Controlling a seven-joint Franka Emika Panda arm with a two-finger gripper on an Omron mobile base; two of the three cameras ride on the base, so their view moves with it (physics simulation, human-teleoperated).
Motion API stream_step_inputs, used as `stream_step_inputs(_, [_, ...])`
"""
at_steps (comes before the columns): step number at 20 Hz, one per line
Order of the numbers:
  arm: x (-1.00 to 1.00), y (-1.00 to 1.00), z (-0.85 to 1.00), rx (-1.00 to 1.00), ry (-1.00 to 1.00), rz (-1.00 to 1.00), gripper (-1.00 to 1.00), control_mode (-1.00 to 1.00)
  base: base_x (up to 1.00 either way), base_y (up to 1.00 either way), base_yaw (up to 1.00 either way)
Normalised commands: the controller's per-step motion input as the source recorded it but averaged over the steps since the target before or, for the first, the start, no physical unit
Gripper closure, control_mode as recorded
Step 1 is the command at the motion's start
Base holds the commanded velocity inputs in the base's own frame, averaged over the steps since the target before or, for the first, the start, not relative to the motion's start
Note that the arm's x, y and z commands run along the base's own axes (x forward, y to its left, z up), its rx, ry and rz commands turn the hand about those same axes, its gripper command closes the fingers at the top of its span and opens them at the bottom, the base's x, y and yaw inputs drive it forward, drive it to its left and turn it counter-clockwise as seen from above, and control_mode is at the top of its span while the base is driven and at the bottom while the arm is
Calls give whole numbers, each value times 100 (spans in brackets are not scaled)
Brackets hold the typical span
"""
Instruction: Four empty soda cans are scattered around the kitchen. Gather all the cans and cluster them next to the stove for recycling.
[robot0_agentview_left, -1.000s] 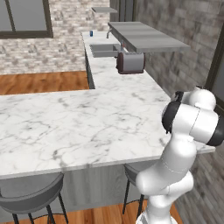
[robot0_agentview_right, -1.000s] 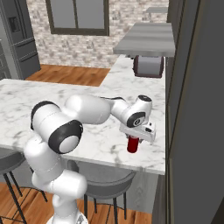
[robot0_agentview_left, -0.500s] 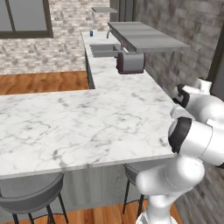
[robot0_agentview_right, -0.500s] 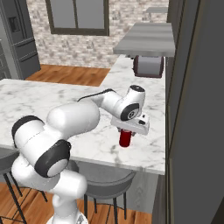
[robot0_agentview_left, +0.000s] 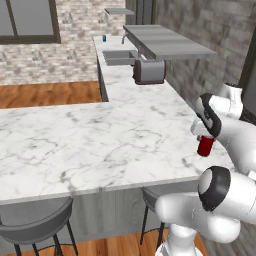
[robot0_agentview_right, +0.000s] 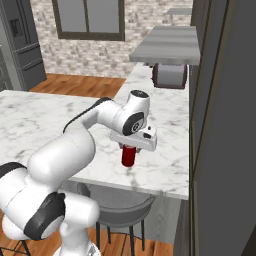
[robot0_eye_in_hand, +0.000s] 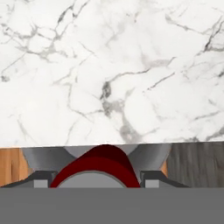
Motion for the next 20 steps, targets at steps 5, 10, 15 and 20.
stream_step_inputs(5, [-65, 43, 32, -7, -11, 3, 100, -100, 0, 0, 0])
stream_step_inputs(10, [-73, 31, 23, -1, -6, 2, 100, -100, 0, 0, 0])
stream_step_inputs(15, [-67, 29, 25, 0, -1, 2, 100, -100, 0, 0, 0])
stream_step_inputs(20, [-64, 28, 33, 0, 0, 2, 100, -100, 0, 0, 0])
